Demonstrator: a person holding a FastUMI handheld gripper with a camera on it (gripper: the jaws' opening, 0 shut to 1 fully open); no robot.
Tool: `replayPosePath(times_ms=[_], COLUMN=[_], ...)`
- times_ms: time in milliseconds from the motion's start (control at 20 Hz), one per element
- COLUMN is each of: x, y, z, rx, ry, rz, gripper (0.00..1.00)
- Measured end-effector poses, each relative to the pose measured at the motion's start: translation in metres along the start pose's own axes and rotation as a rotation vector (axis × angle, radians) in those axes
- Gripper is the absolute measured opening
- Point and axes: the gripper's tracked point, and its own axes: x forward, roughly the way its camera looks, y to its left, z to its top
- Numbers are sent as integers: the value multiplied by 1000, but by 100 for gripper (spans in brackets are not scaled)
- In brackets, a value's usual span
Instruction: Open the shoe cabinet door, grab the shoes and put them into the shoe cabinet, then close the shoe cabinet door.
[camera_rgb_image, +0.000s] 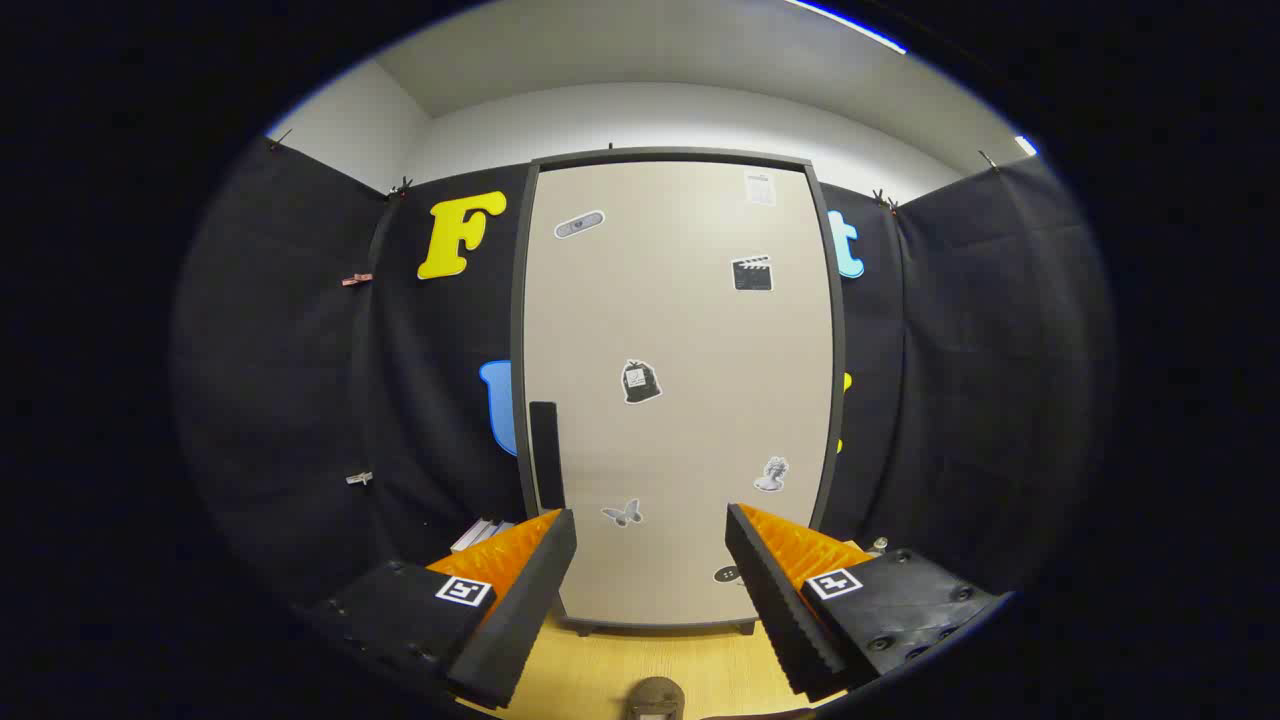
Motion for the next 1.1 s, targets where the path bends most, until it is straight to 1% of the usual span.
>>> replayPosePath(times_ms=[500,850,1100], x=[13,24,52], y=[16,23,54], z=[-7,-14,-25], rx=[1,12,7], ry=[9,18,35], rz=[-34,-34,-7], gripper=[98,98,98])
